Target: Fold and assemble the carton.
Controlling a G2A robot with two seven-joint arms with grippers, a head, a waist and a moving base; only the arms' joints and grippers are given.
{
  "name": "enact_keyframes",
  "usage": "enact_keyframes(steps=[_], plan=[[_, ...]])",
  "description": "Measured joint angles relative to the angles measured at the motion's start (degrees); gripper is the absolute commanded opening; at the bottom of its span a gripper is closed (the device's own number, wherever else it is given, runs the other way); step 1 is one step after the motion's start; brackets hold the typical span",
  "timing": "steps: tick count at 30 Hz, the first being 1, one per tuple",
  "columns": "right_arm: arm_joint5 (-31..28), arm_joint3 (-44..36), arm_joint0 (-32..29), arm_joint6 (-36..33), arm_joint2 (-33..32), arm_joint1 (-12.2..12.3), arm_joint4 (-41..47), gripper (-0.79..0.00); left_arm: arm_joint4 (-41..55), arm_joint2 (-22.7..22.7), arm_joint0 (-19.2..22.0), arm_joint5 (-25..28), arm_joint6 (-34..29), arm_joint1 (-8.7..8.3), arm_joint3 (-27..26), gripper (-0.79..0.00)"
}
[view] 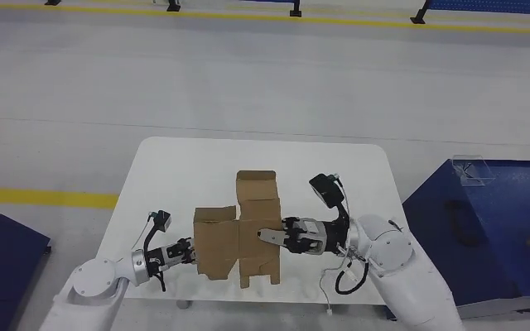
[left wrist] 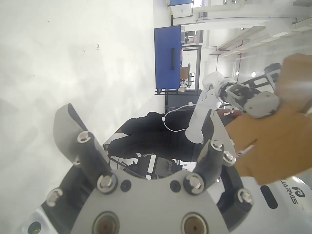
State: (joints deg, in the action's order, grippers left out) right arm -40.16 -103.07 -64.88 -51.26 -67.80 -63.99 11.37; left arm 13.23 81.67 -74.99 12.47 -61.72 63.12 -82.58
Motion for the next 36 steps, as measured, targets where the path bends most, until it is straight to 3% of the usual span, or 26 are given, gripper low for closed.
enact_keyframes(steps=[6,19,23,26,28,31,36], plan=[[-3.4,-2.9,-0.8,6.4,-0.2,-0.3,-0.2,-0.785,0.0,0.0,0.0,0.0,0.0,0.0,0.0,0.0],[-3.0,-2.9,-0.9,7.5,0.5,-0.4,-2.2,-0.785,0.0,0.0,0.0,0.0,0.0,0.0,0.0,0.0],[2.3,-3.0,-2.2,7.6,2.9,-0.6,10.1,-0.785,0.0,0.0,0.0,0.0,0.0,0.0,0.0,0.0],[7.5,-2.9,-2.5,3.6,4.6,-0.8,28.0,-0.785,0.0,0.0,0.0,0.0,0.0,0.0,0.0,0.0],[14.1,-2.3,-2.8,-0.4,6.1,-1.1,42.8,-0.785,0.0,0.0,0.0,0.0,0.0,0.0,0.0,0.0],[29.2,0.0,-2.4,-7.7,8.2,-1.5,63.9,-0.785,0.0,0.0,0.0,0.0,0.0,0.0,0.0,0.0],[54.6,4.9,-1.5,-11.8,10.7,-1.8,83.1,-0.785,0.0,0.0,0.0,0.0,0.0,0.0,0.0,0.0]])
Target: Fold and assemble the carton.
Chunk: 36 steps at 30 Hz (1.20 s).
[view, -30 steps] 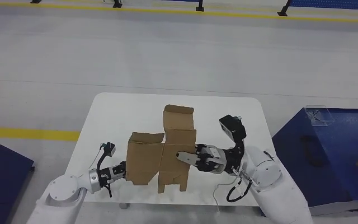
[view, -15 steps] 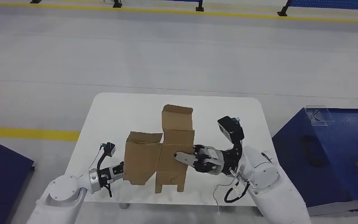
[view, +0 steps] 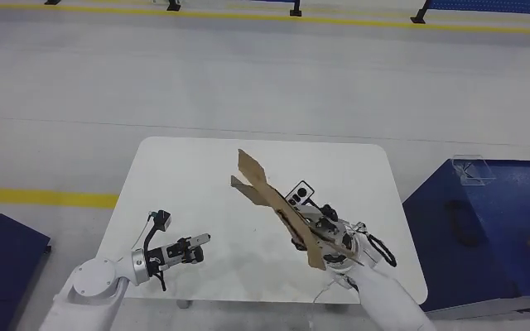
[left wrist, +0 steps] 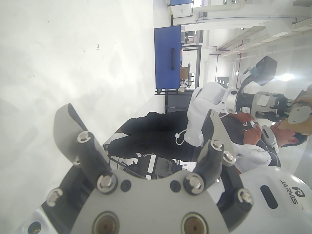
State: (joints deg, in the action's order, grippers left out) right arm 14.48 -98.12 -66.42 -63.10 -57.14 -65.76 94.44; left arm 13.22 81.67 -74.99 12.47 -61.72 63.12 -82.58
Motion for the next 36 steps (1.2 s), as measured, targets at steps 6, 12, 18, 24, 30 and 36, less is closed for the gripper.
enact_keyframes(steps=[6,12,18,24,30,36], plan=[[31.1,2.8,0.2,3.1,2.1,0.7,11.5,-0.785,0.0,0.0,0.0,0.0,0.0,0.0,0.0,0.0],[39.9,5.4,-0.2,13.3,1.4,0.9,27.1,-0.785,0.0,0.0,0.0,0.0,0.0,0.0,0.0,0.0],[31.3,3.5,-0.1,10.7,-2.7,0.4,21.6,-0.785,0.0,0.0,0.0,0.0,0.0,0.0,0.0,0.0],[-1.0,4.2,-1.4,-1.7,-6.8,-0.1,-7.6,-0.785,0.0,0.0,0.0,0.0,0.0,0.0,0.0,0.0],[-36.2,7.5,-0.8,-0.5,-9.6,-1.0,-28.5,-0.785,0.0,0.0,0.0,0.0,0.0,0.0,0.0,0.0],[-60.9,8.0,-1.3,6.2,-12.0,-1.6,-49.6,-0.785,0.0,0.0,0.0,0.0,0.0,0.0,0.0,0.0]])
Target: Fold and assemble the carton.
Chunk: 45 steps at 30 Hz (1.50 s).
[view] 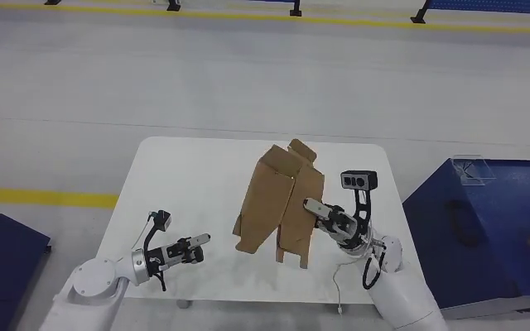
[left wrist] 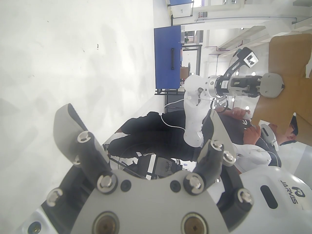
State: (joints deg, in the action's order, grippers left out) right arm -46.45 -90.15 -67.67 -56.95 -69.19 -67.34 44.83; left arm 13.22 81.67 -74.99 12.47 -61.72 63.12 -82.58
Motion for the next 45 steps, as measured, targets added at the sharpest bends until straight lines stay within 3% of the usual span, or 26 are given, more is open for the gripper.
enact_keyframes(steps=[5,9,22,26,29,31,35,39,42,45], plan=[[-11.1,-0.8,-0.9,11.1,-2.4,-0.4,-22.1,-0.785,0.0,0.0,0.0,0.0,0.0,0.0,0.0,0.0],[-11.6,-1.7,-1.6,18.8,-2.9,-1.5,-36.0,-0.785,0.0,0.0,0.0,0.0,0.0,0.0,0.0,0.0],[-11.6,-3.0,-1.4,20.1,-3.5,-1.6,-39.3,-0.785,0.0,0.0,0.0,0.0,0.0,0.0,0.0,0.0],[-11.6,-9.8,-0.9,26.4,-8.8,-1.8,-51.4,-0.785,0.0,0.0,0.0,0.0,0.0,0.0,0.0,0.0],[-11.6,-13.3,-0.1,37.7,-14.4,-2.7,-68.9,-0.785,0.0,0.0,0.0,0.0,0.0,0.0,0.0,0.0],[-11.5,-16.4,0.2,47.2,-17.4,-3.4,-85.4,-0.785,0.0,0.0,0.0,0.0,0.0,0.0,0.0,0.0],[-7.9,-21.8,-1.2,68.5,-16.8,-4.5,-113.3,-0.785,0.0,0.0,0.0,0.0,0.0,0.0,0.0,0.0],[1.4,-25.2,-2.7,89.6,-14.1,-3.7,-142.7,-0.785,0.0,0.0,0.0,0.0,0.0,0.0,0.0,0.0],[8.3,-24.9,-3.5,102.0,-12.9,-2.7,-159.3,-0.785,0.0,0.0,0.0,0.0,0.0,0.0,0.0,0.0],[14.1,-25.3,-3.7,109.2,-12.8,-1.8,-171.4,-0.785,0.0,0.0,0.0,0.0,0.0,0.0,0.0,0.0]])
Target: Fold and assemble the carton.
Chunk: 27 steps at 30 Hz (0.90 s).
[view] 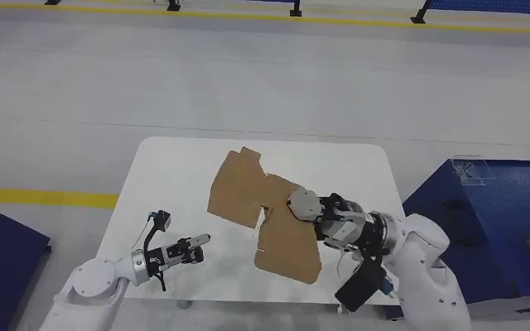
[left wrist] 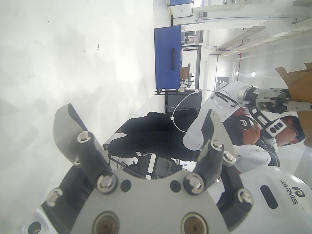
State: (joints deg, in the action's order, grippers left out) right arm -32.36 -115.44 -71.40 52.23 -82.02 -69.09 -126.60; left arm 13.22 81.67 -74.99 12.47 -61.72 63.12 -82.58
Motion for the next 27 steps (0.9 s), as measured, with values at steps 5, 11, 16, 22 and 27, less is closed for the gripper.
enact_keyframes(steps=[5,11,16,22,27], plan=[[6.3,-2.8,0.0,1.7,0.4,1.3,-15.7,-0.785,0.0,0.0,0.0,0.0,0.0,0.0,0.0,0.0],[7.2,-5.1,-0.9,1.5,2.2,2.3,-28.0,-0.785,0.0,0.0,0.0,0.0,0.0,0.0,0.0,0.0],[4.3,-4.8,-1.0,2.1,2.9,2.2,-17.6,-0.785,0.0,0.0,0.0,0.0,0.0,0.0,0.0,0.0],[-6.8,-1.0,0.3,-0.8,1.5,1.2,17.3,-0.785,0.0,0.0,0.0,0.0,0.0,0.0,0.0,0.0],[-18.5,3.2,1.0,-13.6,4.4,0.6,46.0,-0.785,0.0,0.0,0.0,0.0,0.0,0.0,0.0,0.0]])
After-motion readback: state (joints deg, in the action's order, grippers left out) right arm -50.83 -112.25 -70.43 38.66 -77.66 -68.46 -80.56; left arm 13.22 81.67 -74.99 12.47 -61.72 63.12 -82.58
